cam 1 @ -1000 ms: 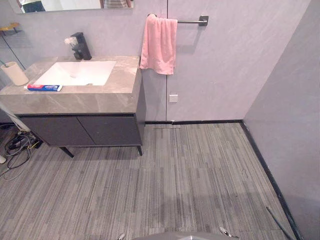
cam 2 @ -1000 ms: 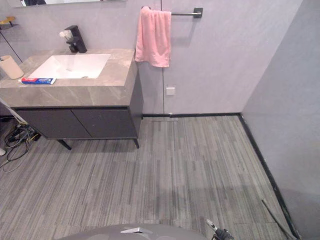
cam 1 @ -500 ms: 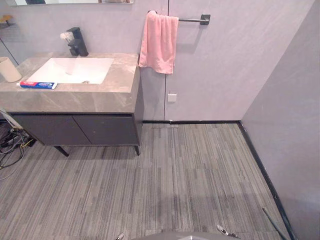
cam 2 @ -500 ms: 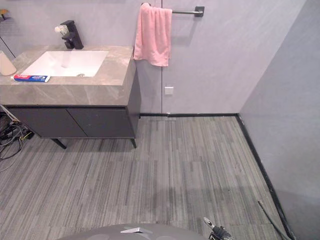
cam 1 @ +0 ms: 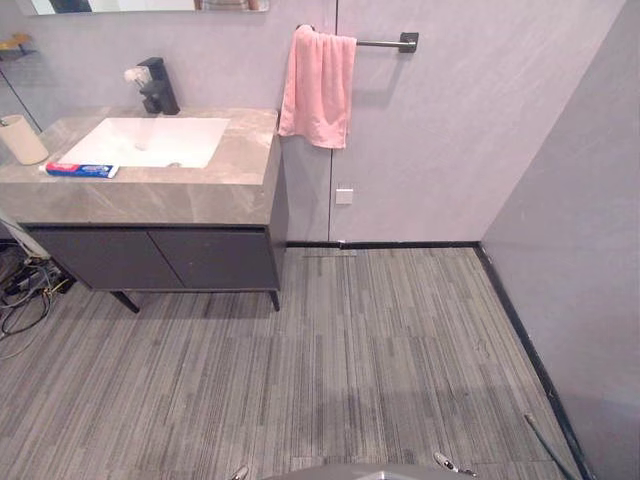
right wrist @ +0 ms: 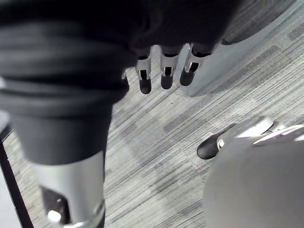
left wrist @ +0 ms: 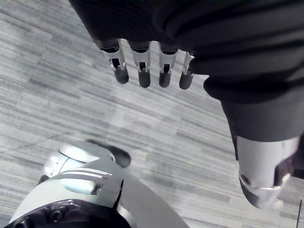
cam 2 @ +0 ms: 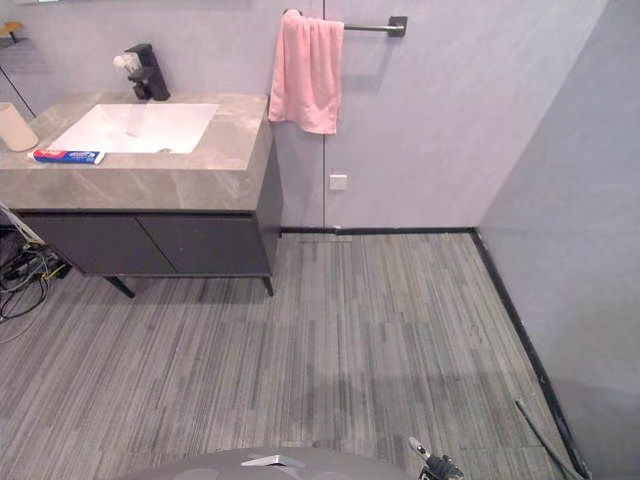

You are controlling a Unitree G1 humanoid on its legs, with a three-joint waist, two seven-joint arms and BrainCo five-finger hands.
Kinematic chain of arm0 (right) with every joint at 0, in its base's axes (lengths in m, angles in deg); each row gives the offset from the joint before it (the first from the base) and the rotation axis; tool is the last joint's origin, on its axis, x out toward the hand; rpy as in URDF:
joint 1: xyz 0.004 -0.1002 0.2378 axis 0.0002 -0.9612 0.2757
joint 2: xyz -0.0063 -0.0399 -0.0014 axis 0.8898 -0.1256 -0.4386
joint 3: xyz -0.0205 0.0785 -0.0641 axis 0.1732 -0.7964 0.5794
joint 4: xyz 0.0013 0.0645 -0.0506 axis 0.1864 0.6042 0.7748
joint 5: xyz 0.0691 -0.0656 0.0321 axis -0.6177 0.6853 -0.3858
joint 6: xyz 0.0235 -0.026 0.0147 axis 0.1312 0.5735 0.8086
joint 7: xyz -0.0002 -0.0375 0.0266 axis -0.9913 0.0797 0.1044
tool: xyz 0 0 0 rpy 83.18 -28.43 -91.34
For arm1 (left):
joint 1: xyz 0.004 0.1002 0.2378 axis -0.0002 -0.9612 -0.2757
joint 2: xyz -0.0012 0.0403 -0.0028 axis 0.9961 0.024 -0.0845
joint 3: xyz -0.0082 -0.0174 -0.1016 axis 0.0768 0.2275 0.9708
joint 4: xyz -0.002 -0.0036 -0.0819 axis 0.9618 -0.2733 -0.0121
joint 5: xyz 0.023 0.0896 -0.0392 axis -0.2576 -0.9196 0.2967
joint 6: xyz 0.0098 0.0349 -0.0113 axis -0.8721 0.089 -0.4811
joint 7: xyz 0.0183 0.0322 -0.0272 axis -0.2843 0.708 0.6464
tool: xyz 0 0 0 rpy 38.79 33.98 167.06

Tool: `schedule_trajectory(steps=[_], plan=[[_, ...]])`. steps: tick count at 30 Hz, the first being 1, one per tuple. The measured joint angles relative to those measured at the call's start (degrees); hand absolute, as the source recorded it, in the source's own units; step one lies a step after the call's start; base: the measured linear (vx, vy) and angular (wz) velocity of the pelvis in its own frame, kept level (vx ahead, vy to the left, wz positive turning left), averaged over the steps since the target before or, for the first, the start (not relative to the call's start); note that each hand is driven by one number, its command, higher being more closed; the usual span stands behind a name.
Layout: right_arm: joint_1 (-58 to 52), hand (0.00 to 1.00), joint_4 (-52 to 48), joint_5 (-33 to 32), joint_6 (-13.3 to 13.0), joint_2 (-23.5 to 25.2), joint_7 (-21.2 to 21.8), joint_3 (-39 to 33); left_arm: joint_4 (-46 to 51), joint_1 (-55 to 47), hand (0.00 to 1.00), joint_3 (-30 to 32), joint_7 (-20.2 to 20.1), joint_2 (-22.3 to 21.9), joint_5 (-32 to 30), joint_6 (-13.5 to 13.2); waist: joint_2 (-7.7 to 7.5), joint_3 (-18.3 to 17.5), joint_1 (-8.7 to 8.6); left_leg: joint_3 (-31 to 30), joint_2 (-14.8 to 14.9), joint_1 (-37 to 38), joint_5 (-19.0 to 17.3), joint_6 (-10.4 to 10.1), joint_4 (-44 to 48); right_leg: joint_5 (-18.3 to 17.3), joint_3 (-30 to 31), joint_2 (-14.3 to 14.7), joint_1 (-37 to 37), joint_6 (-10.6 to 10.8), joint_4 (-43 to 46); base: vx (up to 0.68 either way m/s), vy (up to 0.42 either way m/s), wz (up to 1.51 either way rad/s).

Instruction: Organize washtable

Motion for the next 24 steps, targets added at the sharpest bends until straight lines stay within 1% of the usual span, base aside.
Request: schedule_trajectory(steps=[3, 4, 5, 6, 7, 8, 9, 10, 11, 12, 13, 14, 15, 16, 17, 18, 19, 20, 21, 22, 23, 24], plan=[[1.62, 0.0, -0.06, -0.04, 0.01, 0.12, -0.36, -0.07, 0.03, 0.33, 0.0, 0.44, 0.01, -0.07, 0.66, -0.02, 0.02, 0.43, 0.0, 0.13, -0.3, -2.51, -0.61, 0.74, 2.54, 0.38, 0.71, -0.07, -1.43, -0.07, 0.45, 0.03, 0.011, -0.05], [2.15, 0.0, -0.25, -0.08, 0.04, 0.2, -0.39, -0.11, 0.06, 0.51, 0.0, 0.67, 0.05, -0.32, 0.91, -0.04, 0.11, 0.96, 0.06, 0.38, -0.34, -2.82, -1.35, 0.95, 3.55, 0.3, 1.0, -0.06, -1.54, 0.01, 0.95, 0.06, 0.034, -0.14], [2.89, 0.0, -1.01, -0.52, 0.0, 0.41, -0.5, -0.11, 0.28, 0.77, 0.0, 0.82, 0.18, -0.57, 1.9, -0.05, 0.32, 1.56, 0.21, 0.85, -0.35, -3.67, -2.8, 1.14, 5.75, -0.6, 1.15, -0.1, -2.29, 0.53, 2.83, 0.06, 0.126, -0.02], [2.14, 0.0, -8.35, -8.51, -1.41, 3.59, -1.15, 0.18, 2.72, 3.32, 0.0, 1.91, 0.4, -0.81, 3.65, -0.23, -0.38, 4.45, 0.32, 0.93, -1.64, -6.88, -10.47, 2.92, 15.62, -8.33, -0.3, -1.12, -13.0, 2.95, 30.4, 0.07, 0.111, 0.19], [1.73, 0.0, -9.9, -9.99, -1.74, 3.99, -1.52, 0.83, 3.14, 4.0, 0.0, 2.13, 0.44, -0.64, 4.27, -0.26, -0.86, 5.28, 0.19, 0.65, -1.95, -6.64, -11.66, 3.19, 17.29, -8.25, -0.64, -1.52, -18.86, 2.98, 43.24, 0.12, 0.089, 0.36], [1.3, 0.0, -9.91, -11.33, -1.67, 4.03, -1.68, 0.95, 3.47, 4.0, 0.0, 2.56, 0.42, -0.54, 4.54, -0.23, -1.32, 5.54, 0.25, 0.34, -1.98, -5.87, -12.57, 2.9, 18.92, -8.19, -1.28, -2.22, -21.69, 3.08, 51.09, 0.13, -0.016, 0.31], [1.01, 0.0, -9.89, -11.31, -1.67, 4.06, -1.83, 0.96, 3.49, 3.95, 0.0, 2.95, 0.41, -0.59, 4.68, -0.2, -1.43, 5.47, 0.33, 0.21, -1.85, -5.69, -12.83, 3.0, 19.94, -8.13, -1.39, -2.56, -22.61, 3.18, 53.1, 0.29, -0.074, 0.15], [1.12, 0.0, -9.48, -11.29, -1.78, 4.12, -2.14, 0.16, 3.96, 4.13, 0.0, 3.32, 0.41, -0.65, 4.75, -0.08, -1.85, 6.16, 0.53, -0.68, -2.0, -3.44, -15.64, 4.36, 20.31, -8.81, -2.06, -3.45, -24.21, 2.61, 55.27, 0.27, -0.11, 0.03], [1.22, 0.0, -9.39, -11.3, -1.72, 4.13, -2.12, -0.19, 4.11, 4.14, 0.0, 3.46, 0.43, -0.7, 4.77, -0.05, -1.85, 6.38, 0.57, -0.72, -2.01, -3.01, -15.74, 4.3, 20.14, -9.01, -2.47, -3.78, -24.47, 2.27, 55.43, 0.3, -0.17, -0.15], [1.44, 0.0, -9.6, -11.25, -1.6, 4.43, -2.07, -2.81, 4.19, 4.62, 0.0, 4.12, 0.49, -1.19, 4.87, 0.1, -1.16, 6.64, 0.37, -0.61, -0.5, -1.36, -17.37, 4.02, 19.36, -9.87, -7.82, -5.74, -27.09, 0.9, 50.19, 0.21, -0.15, -0.15], [1.3, 0.0, -9.48, -11.25, -1.4, 4.89, -2.17, -4.69, 4.15, 5.66, 0.0, 4.31, 0.41, -1.73, 5.1, 0.03, -0.43, 6.6, 0.03, -0.57, 1.25, -1.01, -18.46, 3.32, 18.24, -8.48, -12.81, -6.14, -27.89, 2.74, 38.45, 0.29, -0.174, -0.14], [1.17, 0.0, -9.16, -11.2, -1.15, 5.71, -2.33, -6.67, 4.1, 6.54, 0.0, 4.82, 0.25, -1.82, 5.15, -0.05, -0.64, 6.74, 0.02, -0.79, 1.69, 0.52, -18.85, 2.66, 16.46, -6.08, -14.81, -6.18, -27.87, 3.56, 28.75, 0.31, -0.172, 0.03], [1.1, 0.0, -8.85, -11.21, -1.1, 5.82, -2.42, -8.05, 4.1, 7.17, 0.0, 5.22, 0.19, -1.87, 5.13, -0.06, -0.98, 6.96, -0.14, -1.12, 1.83, 1.99, -19.04, 2.37, 15.17, -4.49, -15.12, -6.19, -27.47, 3.62, 22.29, 0.44, -0.277, 0.12], [0.58, 0.0, -8.84, -11.25, -0.93, 6.3, -2.64, -9.89, 4.02, 8.09, 0.0, 5.5, 0.12, -2.45, 5.05, -0.05, -1.08, 7.09, -0.36, -1.81, 2.02, 4.64, -20.04, 1.94, 13.23, -1.61, -14.85, -6.32, -26.76, 3.97, 12.91, 0.57, -0.391, 0.36], [0.38, 0.0, -8.9, -11.26, -0.55, 6.27, -2.72, -10.49, 4.01, 8.89, 0.0, 5.82, 0.0, -3.75, 4.98, -0.04, -0.71, 7.15, -1.19, -2.94, 2.7, 7.69, -21.57, 1.44, 11.62, -0.03, -14.27, -6.55, -26.26, 3.7, 9.11, 0.61, -0.437, 0.48], [0.47, 0.0, -9.06, -11.33, -0.39, 6.19, -2.64, -10.65, 3.96, 9.12, 0.0, 6.09, -0.05, -4.79, 4.91, -0.07, 0.27, 7.02, -1.68, -3.15, 4.12, 9.33, -22.1, 1.31, 10.41, 3.57, -14.59, -6.45, -26.16, 2.81, 10.47, 0.66, -0.431, 0.59], [0.45, 0.0, -9.61, -11.24, -0.41, 5.56, -2.56, -10.47, 3.52, 8.84, 0.0, 6.83, -0.19, -6.05, 4.77, -0.08, 2.03, 6.13, -2.47, -4.1, 6.65, 11.37, -21.47, -0.33, 9.19, 6.24, -16.02, -4.91, -26.09, 1.23, 13.0, 0.67, -0.47, 0.61], [1.03, 0.0, -9.45, -11.27, -0.58, 5.02, -2.38, -10.63, 2.65, 9.68, 0.0, 7.36, -0.56, -7.14, 4.49, -0.06, 4.01, 5.45, -2.99, -5.59, 9.14, 10.36, -19.94, -2.69, 12.55, 7.58, -17.18, -3.25, -26.61, -2.74, 16.32, 0.79, -0.54, 0.39], [2.28, 0.0, -9.56, -11.15, -0.61, 4.26, -2.21, -10.94, 2.53, 9.94, 0.0, 7.85, -0.82, -8.04, 4.69, 0.06, 5.42, 5.24, -2.62, -6.0, 10.7, 8.53, -16.93, -3.83, 18.3, 5.06, -18.42, -1.83, -26.28, -4.45, 18.92, 0.64, -0.492, 0.13], [2.99, 0.0, -9.7, -11.16, -0.67, 4.18, -2.11, -10.99, 2.85, 10.03, 0.0, 8.43, -0.89, -8.22, 4.75, 0.07, 5.41, 5.22, -2.44, -6.4, 10.48, 7.04, -13.81, -3.53, 22.01, 3.9, -18.69, -1.55, -26.0, -5.3, 20.1, 0.57, -0.451, -0.11], [3.66, 0.0, -10.08, -11.19, -0.9, 4.25, -2.09, -10.14, 3.22, 10.17, 0.0, 8.51, -0.89, -8.15, 5.15, 0.09, 5.44, 5.21, -2.7, -7.54, 9.49, 3.53, -5.5, -3.27, 30.46, 2.64, -18.98, -1.03, -23.75, -7.06, 19.75, 0.42, -0.375, -0.09], [3.73, 0.0, -10.68, -11.23, -1.18, 4.44, -2.12, -8.67, 3.69, 9.94, 0.0, 8.5, -0.9, -8.12, 5.49, 0.02, 5.42, 5.24, -2.55, -7.71, 8.78, 0.69, 3.69, -5.07, 37.43, 1.63, -18.88, -0.41, -20.44, -7.77, 17.97, 0.55, -0.407, -0.15]])
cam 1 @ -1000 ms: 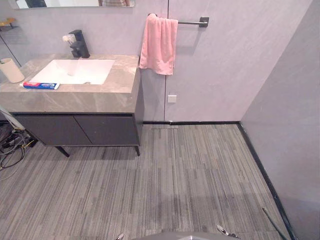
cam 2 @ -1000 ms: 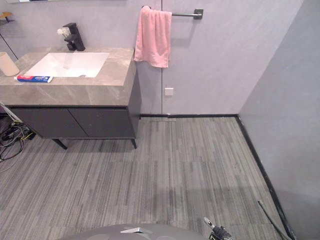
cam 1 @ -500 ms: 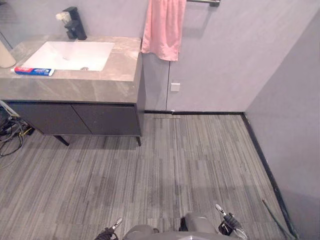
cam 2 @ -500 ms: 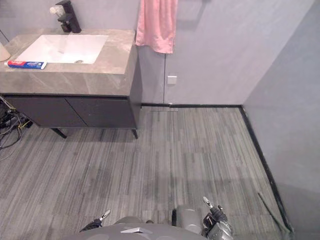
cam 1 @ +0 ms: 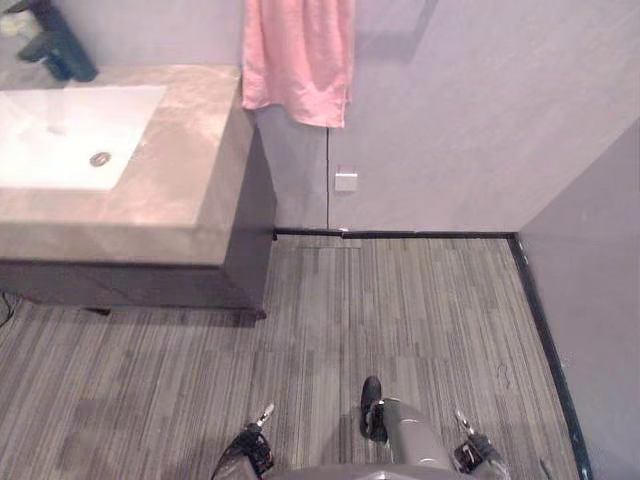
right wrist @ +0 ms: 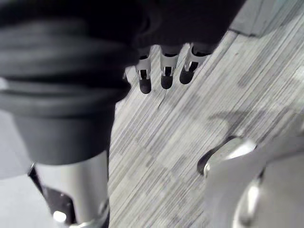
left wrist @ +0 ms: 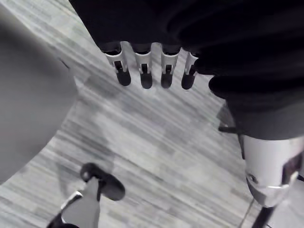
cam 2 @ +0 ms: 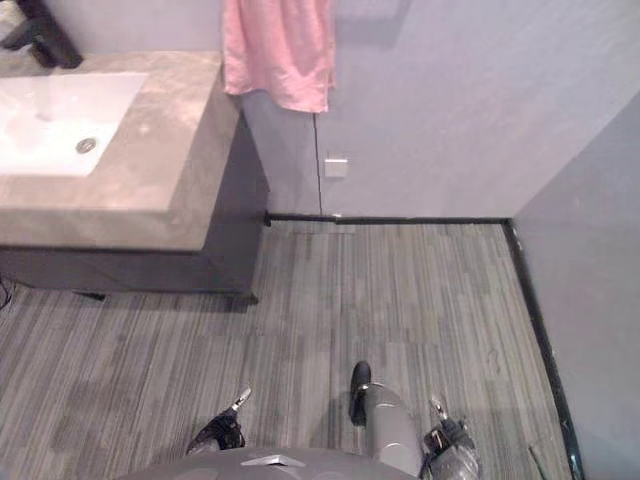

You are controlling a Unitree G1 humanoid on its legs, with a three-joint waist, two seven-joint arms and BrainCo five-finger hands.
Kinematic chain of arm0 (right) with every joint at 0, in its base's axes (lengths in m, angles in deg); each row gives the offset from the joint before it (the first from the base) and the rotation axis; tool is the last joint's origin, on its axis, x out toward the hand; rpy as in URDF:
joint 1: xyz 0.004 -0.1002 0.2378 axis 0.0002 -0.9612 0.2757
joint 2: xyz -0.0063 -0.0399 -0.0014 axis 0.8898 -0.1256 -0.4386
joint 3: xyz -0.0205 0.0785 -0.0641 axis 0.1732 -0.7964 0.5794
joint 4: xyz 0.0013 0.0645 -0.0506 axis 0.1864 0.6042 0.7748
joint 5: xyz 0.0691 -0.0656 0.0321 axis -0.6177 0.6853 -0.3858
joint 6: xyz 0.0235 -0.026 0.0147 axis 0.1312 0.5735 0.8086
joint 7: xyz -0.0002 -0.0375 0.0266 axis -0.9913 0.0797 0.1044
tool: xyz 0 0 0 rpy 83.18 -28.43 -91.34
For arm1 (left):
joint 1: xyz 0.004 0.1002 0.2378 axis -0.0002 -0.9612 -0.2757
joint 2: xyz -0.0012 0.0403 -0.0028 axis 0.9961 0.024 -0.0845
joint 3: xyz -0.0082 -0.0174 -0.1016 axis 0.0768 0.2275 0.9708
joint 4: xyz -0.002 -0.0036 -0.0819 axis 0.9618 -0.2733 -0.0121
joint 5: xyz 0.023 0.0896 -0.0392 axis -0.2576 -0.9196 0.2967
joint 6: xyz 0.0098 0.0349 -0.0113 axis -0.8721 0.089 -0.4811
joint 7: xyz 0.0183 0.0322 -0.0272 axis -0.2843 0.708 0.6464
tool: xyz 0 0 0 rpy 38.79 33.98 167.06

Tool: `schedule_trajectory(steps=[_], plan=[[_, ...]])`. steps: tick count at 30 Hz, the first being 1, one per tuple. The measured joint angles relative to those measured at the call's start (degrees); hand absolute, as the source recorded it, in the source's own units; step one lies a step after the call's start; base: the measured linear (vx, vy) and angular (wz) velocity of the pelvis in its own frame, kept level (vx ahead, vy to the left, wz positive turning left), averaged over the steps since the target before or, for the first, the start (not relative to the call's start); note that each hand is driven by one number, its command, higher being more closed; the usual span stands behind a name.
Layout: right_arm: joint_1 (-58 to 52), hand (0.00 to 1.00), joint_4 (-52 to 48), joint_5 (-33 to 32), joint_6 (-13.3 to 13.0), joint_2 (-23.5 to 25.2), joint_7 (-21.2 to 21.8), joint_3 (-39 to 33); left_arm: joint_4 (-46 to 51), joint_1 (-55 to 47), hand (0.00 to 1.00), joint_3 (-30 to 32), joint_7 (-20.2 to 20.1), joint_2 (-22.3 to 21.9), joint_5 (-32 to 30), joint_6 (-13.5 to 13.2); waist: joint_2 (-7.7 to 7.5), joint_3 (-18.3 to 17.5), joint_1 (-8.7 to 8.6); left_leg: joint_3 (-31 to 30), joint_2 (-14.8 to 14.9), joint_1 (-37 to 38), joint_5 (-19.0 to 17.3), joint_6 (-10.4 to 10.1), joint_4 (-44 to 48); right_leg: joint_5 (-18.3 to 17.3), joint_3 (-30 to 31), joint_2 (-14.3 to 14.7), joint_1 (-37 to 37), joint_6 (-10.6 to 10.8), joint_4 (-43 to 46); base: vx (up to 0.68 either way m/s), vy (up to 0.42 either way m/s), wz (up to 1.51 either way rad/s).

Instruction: Organize washtable

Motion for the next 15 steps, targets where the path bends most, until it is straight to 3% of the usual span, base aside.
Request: schedule_trajectory(steps=[1, 2, 4, 6, 8, 9, 10, 11, 12, 13, 14, 15], plan=[[0.49, 0.0, -1.22, 0.0, -0.04, 0.29, -0.05, 2.06, 1.02, -0.78, 0.0, -0.16, 0.0, 0.05, 0.98, -0.11, -0.19, 0.2, 0.35, 0.58, -0.31, -4.38, 6.08, -2.12, 10.77, -1.92, 1.67, 1.2, 4.99, 0.07, -2.9, 0.47, -0.293, -0.24], [0.81, 0.0, -1.31, -0.02, -0.08, 0.43, -0.09, 2.96, 1.15, -0.84, 0.0, -0.22, -0.09, 0.2, 1.21, -0.31, -0.33, 0.38, 0.68, 1.62, -0.23, -6.74, 5.07, -1.08, 16.45, -2.77, 2.83, 1.92, 7.39, -0.08, -4.17, 0.56, -0.303, -0.58], [3.54, 0.0, -1.13, -0.03, -0.15, 1.33, -0.25, 6.67, 1.71, -0.9, 0.0, -1.47, -0.04, 1.47, 1.38, -0.3, -1.04, 1.38, 3.0, 5.41, -0.35, -14.35, -2.43, 1.74, 28.92, -4.43, 6.33, 3.57, 14.65, -1.11, -6.51, 0.5, -0.282, -0.79], [5.87, 0.0, -1.44, -0.02, -0.47, 2.25, -0.46, 9.29, 2.67, -1.28, 0.0, -1.8, 0.07, 1.97, 1.96, -0.58, -1.98, 2.02, 3.86, 7.57, -1.05, -21.67, -7.63, 2.31, 29.61, -6.03, 8.3, 3.39, 19.61, -1.3, -8.42, 0.3, -0.151, -0.49], [7.7, 0.0, -1.75, -0.03, -0.48, 2.07, -0.69, 11.01, 4.67, -1.27, 0.0, -2.41, 0.19, 1.9, 3.25, -1.37, -2.64, 2.52, 5.08, 10.72, -1.12, -29.2, -11.95, 1.97, 18.35, -10.66, 9.52, 2.12, 24.4, 1.4, -9.75, -0.14, 0.079, -0.34], [7.87, 0.0, -2.21, -0.03, -0.46, 2.12, -0.75, 11.7, 4.88, -1.35, 0.0, -2.68, 0.2, 1.83, 3.66, -1.37, -2.36, 2.55, 5.17, 11.4, -1.13, -30.04, -12.09, 2.2, 13.23, -11.42, 9.67, 1.85, 25.39, 1.68, -9.88, -0.24, 0.151, -0.27], [7.28, 0.0, -3.66, -0.04, -0.51, 2.18, -0.93, 12.04, 5.35, -1.83, 0.0, -2.88, 0.28, 1.51, 3.75, -1.67, -2.28, 2.53, 5.5, 13.0, -1.29, -30.3, -11.77, 1.97, 1.72, -13.17, 10.77, 0.83, 27.47, 2.84, -9.75, -0.18, 0.143, -0.39], [6.82, 0.0, -3.85, -0.03, -0.58, 2.15, -1.22, 11.64, 5.47, -2.42, 0.0, -2.78, 0.57, 1.42, 3.74, -1.91, -2.17, 2.37, 5.86, 13.37, -1.41, -28.6, -9.19, 1.05, -10.57, -15.1, 11.64, 0.03, 29.03, 4.34, -9.57, -0.11, 0.132, -0.5], [6.43, 0.0, -3.82, -0.02, -0.57, 2.11, -1.28, 11.65, 5.5, -2.92, 0.0, -2.79, 0.81, 1.48, 3.71, -1.92, -2.04, 2.1, 5.91, 13.14, -1.37, -28.09, -7.95, 1.37, -14.24, -16.51, 12.06, -0.29, 29.8, 4.94, -9.23, 0.05, 0.115, -0.57], [5.37, 0.0, -3.76, -0.02, -0.54, 2.32, -1.39, 11.75, 5.29, -3.62, 0.0, -1.93, 0.96, 1.71, 3.78, -1.91, -2.54, 1.56, 5.76, 13.69, -1.69, -27.71, -4.22, 3.15, -13.9, -19.98, 12.73, -1.79, 30.93, 6.31, -7.31, 0.27, 0.127, -0.46], [4.24, 0.0, -3.39, 0.01, -0.49, 2.36, -1.59, 11.72, 4.86, -3.59, 0.0, -0.39, 0.97, 1.74, 3.71, -1.66, -3.41, 1.06, 5.74, 15.13, -2.99, -26.34, -1.89, 3.98, -12.74, -21.3, 14.19, -3.67, 31.65, 7.38, -4.2, 0.38, 0.099, -0.37], [3.85, 0.0, -3.1, 0.02, -0.33, 2.44, -1.59, 11.83, 4.72, -3.52, 0.0, 0.06, 1.13, 1.95, 3.63, -1.67, -4.31, 0.7, 5.71, 15.79, -3.92, -25.53, -2.4, 4.77, -12.91, -21.21, 14.68, -4.43, 30.88, 7.55, -1.36, 0.52, 0.081, -0.23]])
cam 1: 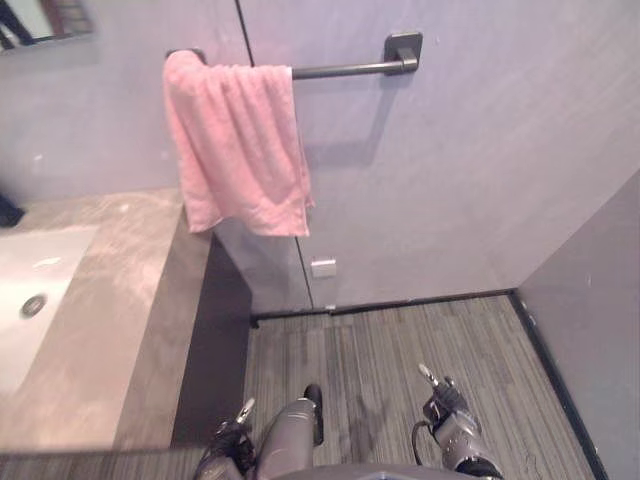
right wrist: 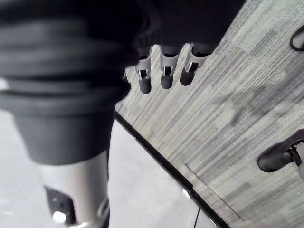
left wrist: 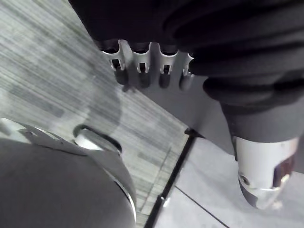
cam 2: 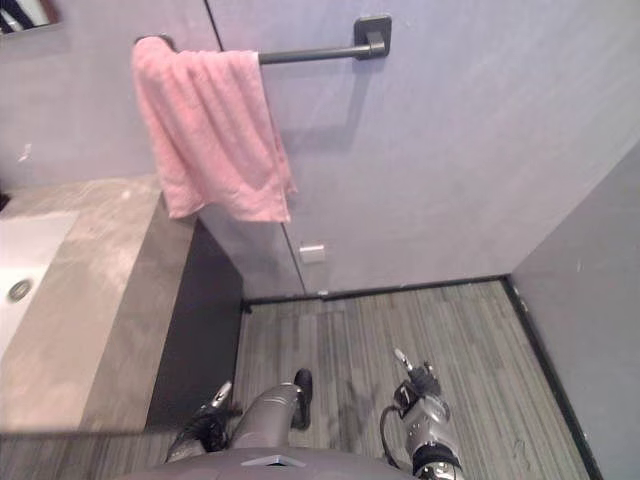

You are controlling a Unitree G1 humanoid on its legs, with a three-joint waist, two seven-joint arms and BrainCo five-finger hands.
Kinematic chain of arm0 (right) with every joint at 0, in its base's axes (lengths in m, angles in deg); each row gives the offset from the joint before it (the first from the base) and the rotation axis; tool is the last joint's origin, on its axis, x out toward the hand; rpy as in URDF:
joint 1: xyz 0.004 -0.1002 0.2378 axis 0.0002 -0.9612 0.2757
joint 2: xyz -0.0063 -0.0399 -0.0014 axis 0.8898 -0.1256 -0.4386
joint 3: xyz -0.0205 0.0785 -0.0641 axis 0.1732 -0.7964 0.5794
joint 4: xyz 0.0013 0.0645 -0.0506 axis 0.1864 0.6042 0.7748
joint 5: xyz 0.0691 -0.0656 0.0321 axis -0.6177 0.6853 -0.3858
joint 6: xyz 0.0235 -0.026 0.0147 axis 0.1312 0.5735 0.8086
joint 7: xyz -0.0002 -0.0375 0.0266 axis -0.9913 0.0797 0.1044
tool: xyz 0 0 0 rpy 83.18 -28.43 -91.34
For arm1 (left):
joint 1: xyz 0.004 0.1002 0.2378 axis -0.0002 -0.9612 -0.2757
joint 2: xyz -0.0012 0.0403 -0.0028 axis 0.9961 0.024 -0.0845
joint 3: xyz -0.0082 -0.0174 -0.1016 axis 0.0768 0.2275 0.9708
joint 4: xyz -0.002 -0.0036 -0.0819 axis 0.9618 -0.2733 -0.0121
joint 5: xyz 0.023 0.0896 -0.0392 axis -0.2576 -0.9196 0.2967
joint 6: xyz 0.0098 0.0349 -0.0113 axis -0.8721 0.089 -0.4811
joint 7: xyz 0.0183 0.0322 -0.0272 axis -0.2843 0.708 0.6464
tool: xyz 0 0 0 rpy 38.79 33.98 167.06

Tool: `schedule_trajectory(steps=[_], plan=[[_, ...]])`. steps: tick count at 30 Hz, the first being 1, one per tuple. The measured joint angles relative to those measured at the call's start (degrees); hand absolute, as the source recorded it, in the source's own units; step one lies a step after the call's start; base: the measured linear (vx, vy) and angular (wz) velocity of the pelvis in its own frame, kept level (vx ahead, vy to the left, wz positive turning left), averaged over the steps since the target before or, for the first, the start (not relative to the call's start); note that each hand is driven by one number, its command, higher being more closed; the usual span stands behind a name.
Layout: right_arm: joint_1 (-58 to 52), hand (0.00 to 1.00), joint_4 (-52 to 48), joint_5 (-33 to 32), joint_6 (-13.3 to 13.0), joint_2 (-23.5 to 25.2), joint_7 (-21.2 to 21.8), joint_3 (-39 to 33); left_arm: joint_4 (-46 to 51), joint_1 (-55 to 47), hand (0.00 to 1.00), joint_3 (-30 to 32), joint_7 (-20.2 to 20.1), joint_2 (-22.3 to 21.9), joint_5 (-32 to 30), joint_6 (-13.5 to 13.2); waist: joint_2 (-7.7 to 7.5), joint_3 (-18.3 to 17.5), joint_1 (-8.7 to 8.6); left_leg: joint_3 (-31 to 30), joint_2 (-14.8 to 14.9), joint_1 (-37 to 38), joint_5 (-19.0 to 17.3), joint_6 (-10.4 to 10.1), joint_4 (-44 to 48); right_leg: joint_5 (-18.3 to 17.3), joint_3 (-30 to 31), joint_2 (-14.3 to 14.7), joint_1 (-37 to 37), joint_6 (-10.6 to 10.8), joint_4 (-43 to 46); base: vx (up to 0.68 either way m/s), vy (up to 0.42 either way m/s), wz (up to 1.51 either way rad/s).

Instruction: Organize washtable

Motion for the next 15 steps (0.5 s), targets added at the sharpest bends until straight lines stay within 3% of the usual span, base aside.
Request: schedule_trajectory(steps=[1, 2, 3, 4, 6, 8, 10, 11, 13, 14, 15], plan=[[-0.88, 0.0, -0.01, 0.05, 0.01, 0.36, 0.07, -0.06, -0.07, 0.14, 0.0, -0.03, 0.13, 0.3, -0.03, -0.06, -1.08, -0.51, 0.04, 1.2, -1.17, 1.79, -0.65, 0.98, -1.25, 1.77, 0.89, -1.46, -3.23, 1.49, 7.48, 0.49, 0.045, -0.02], [-1.29, 0.0, 0.12, 0.09, 0.11, 0.49, 0.23, -0.36, -0.67, 0.51, 0.0, -0.11, 0.16, 0.44, -0.04, -0.02, -1.25, -0.57, 0.05, 1.22, -1.61, 3.17, -1.2, 1.81, -1.69, 4.36, 1.93, -1.51, -5.01, 1.5, 12.77, 0.51, 0.09, 0.07], [-1.91, 0.0, 0.56, 0.13, 0.32, 0.07, 0.55, -0.66, -1.49, 0.93, 0.0, -0.32, 0.23, 0.59, -0.03, 0.27, -1.21, -0.54, -0.09, 1.15, -1.88, 5.78, -1.91, 2.8, -2.77, 6.3, 3.21, -1.8, -7.19, 3.23, 19.36, 0.35, 0.066, 0.11], [-1.9, 0.0, 0.6, 0.16, 0.36, 0.07, 0.68, -0.63, -1.57, 1.03, 0.0, -0.32, 0.23, 0.61, -0.03, 0.41, -1.17, -0.51, -0.05, 1.11, -1.97, 6.65, -2.02, 2.97, -3.08, 6.46, 3.3, -1.88, -7.78, 3.52, 21.14, 0.28, 0.056, -0.03], [-2.09, 0.0, 0.52, 0.5, 0.36, 0.05, 1.6, 0.27, -1.72, 1.5, 0.0, -1.33, 0.22, 0.49, -0.07, 1.4, -0.96, -0.46, -0.07, 0.34, -2.04, 12.27, -2.13, 3.16, -4.91, 7.42, 4.17, -2.25, -13.18, 5.14, 34.22, 0.13, 0.01, -0.07], [-2.81, 0.0, 0.48, 0.51, 0.37, 0.06, 1.6, 0.28, -1.57, 2.05, 0.0, -1.47, 0.14, 0.17, -0.07, 1.45, -0.85, -0.58, -0.13, 0.04, -1.75, 15.03, -2.28, 3.39, -6.6, 7.34, 3.55, -2.9, -16.7, 5.09, 36.03, -0.05, -0.001, 0.13], [-2.97, 0.0, 0.55, 0.49, 0.41, 0.06, 1.61, 0.28, -1.55, 2.32, 0.0, -1.36, 0.25, -0.39, -0.07, 1.26, -0.55, -0.71, -0.15, 0.29, -0.69, 17.92, -2.8, 2.79, -10.2, 7.09, 1.95, -4.24, -18.97, 4.65, 30.18, -0.2, -0.002, 0.08], [-2.89, 0.0, 0.68, 0.49, 0.42, 0.03, 1.61, 0.47, -1.57, 2.22, 0.0, -1.31, 0.25, -0.59, -0.07, 1.23, -0.1, -0.58, -0.21, 0.38, 0.38, 18.89, -3.42, 1.56, -11.66, 7.14, 0.56, -4.58, -19.48, 4.71, 23.3, -0.36, -0.04, -0.05], [-2.69, 0.0, 1.95, 0.49, 0.43, -0.07, 1.62, 1.94, -1.18, 1.4, 0.0, -1.11, 0.49, -0.1, 0.21, 0.94, -1.22, -1.46, -0.15, 0.65, 0.57, 18.37, -4.7, -0.14, -12.12, 12.73, -0.6, -5.2, -19.51, 4.61, 10.05, -0.31, -0.141, -0.11], [-3.21, 0.0, 2.3, 0.5, 0.83, -0.16, 1.62, 3.27, -1.18, 0.34, 0.0, -1.11, 0.87, 0.75, 0.58, 0.75, -2.72, -2.37, -0.19, 0.33, 0.05, 18.52, -5.41, -1.58, -12.15, 14.26, -0.36, -5.51, -18.75, 4.21, 6.16, -0.1, -0.233, -0.08], [-3.6, 0.0, 2.06, 0.53, 0.96, -0.11, 1.55, 3.35, -1.24, 0.05, 0.0, -1.27, 1.08, 0.84, 0.69, 0.73, -2.75, -2.94, -0.21, -0.07, 0.21, 18.71, -5.39, -2.05, -12.43, 13.2, -0.53, -5.27, -17.61, 4.3, 4.4, -0.02, -0.33, -0.04]])
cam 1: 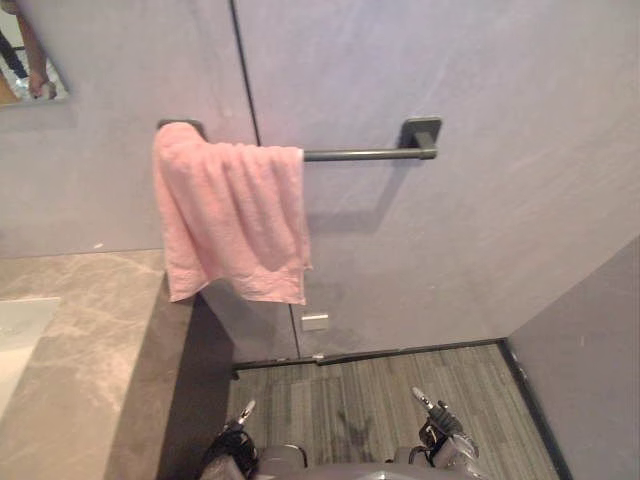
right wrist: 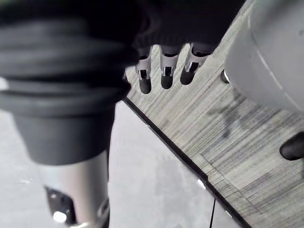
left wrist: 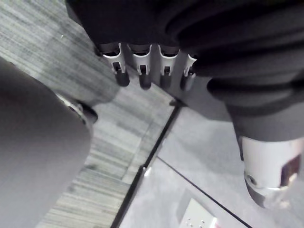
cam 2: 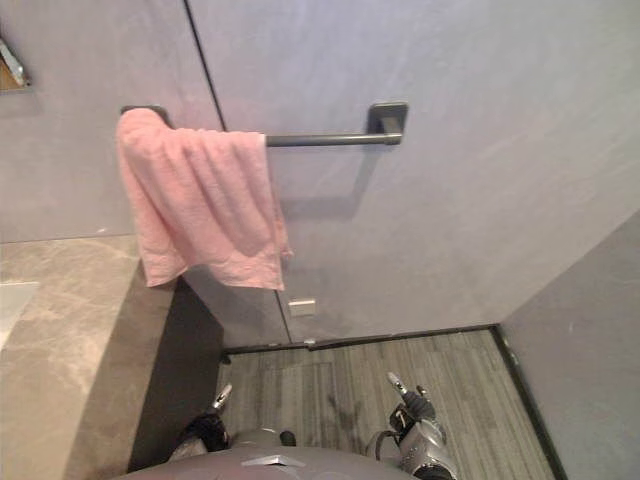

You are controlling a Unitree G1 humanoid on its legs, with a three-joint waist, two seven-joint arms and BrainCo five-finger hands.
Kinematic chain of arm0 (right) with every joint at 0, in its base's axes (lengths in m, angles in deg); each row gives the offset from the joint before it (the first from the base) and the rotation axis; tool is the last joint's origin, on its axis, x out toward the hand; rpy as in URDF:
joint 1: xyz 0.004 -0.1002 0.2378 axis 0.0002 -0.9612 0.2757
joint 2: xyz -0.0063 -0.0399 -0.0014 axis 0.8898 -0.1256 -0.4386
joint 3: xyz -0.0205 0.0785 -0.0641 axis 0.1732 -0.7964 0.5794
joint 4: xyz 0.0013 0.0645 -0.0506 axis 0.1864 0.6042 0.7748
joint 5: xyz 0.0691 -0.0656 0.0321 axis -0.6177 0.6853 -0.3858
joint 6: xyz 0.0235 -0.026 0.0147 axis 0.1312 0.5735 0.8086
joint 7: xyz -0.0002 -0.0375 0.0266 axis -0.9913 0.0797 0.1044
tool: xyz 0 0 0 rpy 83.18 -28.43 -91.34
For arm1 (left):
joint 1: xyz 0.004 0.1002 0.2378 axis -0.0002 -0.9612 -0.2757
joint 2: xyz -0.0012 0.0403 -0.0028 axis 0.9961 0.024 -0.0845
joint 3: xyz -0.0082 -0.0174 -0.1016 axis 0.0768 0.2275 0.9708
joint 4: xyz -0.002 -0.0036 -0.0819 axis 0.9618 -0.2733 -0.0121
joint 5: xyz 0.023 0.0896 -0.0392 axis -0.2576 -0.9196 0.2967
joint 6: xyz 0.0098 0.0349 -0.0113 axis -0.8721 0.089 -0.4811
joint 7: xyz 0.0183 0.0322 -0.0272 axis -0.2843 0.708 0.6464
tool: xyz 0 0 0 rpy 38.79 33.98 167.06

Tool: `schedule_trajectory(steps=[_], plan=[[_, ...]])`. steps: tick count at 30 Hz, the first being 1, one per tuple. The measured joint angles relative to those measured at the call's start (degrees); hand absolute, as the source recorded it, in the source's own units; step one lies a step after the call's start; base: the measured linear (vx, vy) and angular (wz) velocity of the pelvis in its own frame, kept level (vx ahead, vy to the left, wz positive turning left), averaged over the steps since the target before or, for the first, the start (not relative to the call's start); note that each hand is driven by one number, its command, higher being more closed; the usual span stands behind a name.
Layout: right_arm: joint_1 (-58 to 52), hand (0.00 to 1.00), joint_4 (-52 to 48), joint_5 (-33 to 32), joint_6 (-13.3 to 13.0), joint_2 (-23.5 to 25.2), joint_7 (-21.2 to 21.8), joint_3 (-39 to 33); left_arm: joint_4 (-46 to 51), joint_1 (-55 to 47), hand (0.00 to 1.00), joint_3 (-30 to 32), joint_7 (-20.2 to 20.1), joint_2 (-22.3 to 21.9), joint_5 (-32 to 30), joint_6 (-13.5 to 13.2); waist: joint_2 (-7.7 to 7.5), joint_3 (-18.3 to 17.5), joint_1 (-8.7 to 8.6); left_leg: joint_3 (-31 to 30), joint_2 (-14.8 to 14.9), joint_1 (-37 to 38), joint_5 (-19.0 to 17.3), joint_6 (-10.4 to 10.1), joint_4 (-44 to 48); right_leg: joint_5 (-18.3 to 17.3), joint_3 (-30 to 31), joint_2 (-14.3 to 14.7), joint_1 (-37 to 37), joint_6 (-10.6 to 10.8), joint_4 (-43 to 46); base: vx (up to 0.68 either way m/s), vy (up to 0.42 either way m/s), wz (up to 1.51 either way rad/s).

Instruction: Organize washtable

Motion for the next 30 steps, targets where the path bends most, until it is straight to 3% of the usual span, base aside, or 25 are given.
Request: schedule_trajectory(steps=[1, 4, 5, 8, 9, 15, 23, 30], plan=[[-0.49, 0.0, -0.79, 0.38, 0.05, -0.16, -0.17, 1.74, -0.04, -0.33, 0.0, -0.27, 0.33, -0.17, 0.15, -0.46, -0.24, -1.09, -0.05, -0.43, 0.64, -0.01, 0.8, -1.43, -1.15, -1.84, -0.61, 0.29, 1.11, 0.01, -3.72, -0.02, -0.281, 0.15], [-2.65, 0.0, -12.24, 2.38, -0.04, -1.36, -0.4, 7.85, 3.72, -2.55, 0.0, -4.0, 0.72, -1.43, 1.9, -1.22, 2.09, -2.38, -1.63, -5.01, 2.43, 0.0, 4.98, -4.15, -6.77, -0.44, -3.42, 3.23, 0.95, -1.13, -7.88, 0.0, -0.234, 0.29], [-3.05, 0.0, -15.53, 2.29, -0.41, -1.48, -0.35, 9.3, 5.86, -3.69, 0.0, -4.79, 0.9, -2.06, 2.4, -1.61, 2.38, -2.55, -1.23, -5.87, 2.83, 0.03, 5.54, -4.34, -7.71, 0.0, -3.52, 4.06, 1.08, -1.6, -8.82, 0.06, -0.183, 0.09], [-5.64, 0.0, -28.36, 2.08, -1.86, -1.22, -0.44, 12.71, 14.06, -7.27, 0.0, -8.7, 1.52, -2.75, 4.37, -2.07, 2.34, -2.49, -1.41, -8.27, 3.74, -0.05, 6.11, -4.73, -9.01, 0.77, -5.33, 5.24, 1.94, -2.65, -10.32, 0.09, -0.126, 0.2], [-6.92, 0.0, -33.99, 1.77, -3.55, -1.38, -0.37, 14.29, 18.27, -8.81, 0.0, -11.39, 1.71, -2.62, 4.44, -2.3, 2.11, -2.5, -1.34, -8.84, 3.81, -0.12, 6.25, -4.92, -9.35, 0.76, -5.83, 5.35, 2.06, -2.66, -10.6, 0.1, -0.063, 0.24], [-7.01, 0.0, -49.14, 1.83, -8.22, -1.68, 1.32, 20.85, 43.11, -13.54, 0.0, -19.44, 1.26, -2.86, 4.43, -5.53, 0.64, -1.6, -1.34, -10.36, 2.46, -1.65, 6.59, -4.93, -9.26, 0.78, -7.03, 4.16, 2.03, -2.62, -11.38, 0.1, 0.01, 0.14], [-1.29, 0.0, -56.36, 1.47, -9.83, -2.73, 5.6, 29.2, 63.29, -15.64, 0.0, -19.18, 0.82, -2.87, 4.37, -8.94, 1.03, -1.37, -1.14, -12.09, 1.2, -0.84, 5.97, -3.91, -8.64, 1.29, -8.26, 3.33, 5.19, -1.92, -13.88, 0.06, 0.019, 0.12], [5.09, 0.0, -55.08, -2.87, -9.83, -3.03, 6.36, 31.66, 70.52, -16.29, 0.0, -14.73, 3.09, -3.35, 4.27, -9.91, 1.82, -0.67, 0.21, -13.44, 1.04, -0.06, 5.92, -3.82, -8.68, 1.72, -9.52, 3.39, 7.27, -1.91, -15.24, -0.01, 0.001, 0.09]])
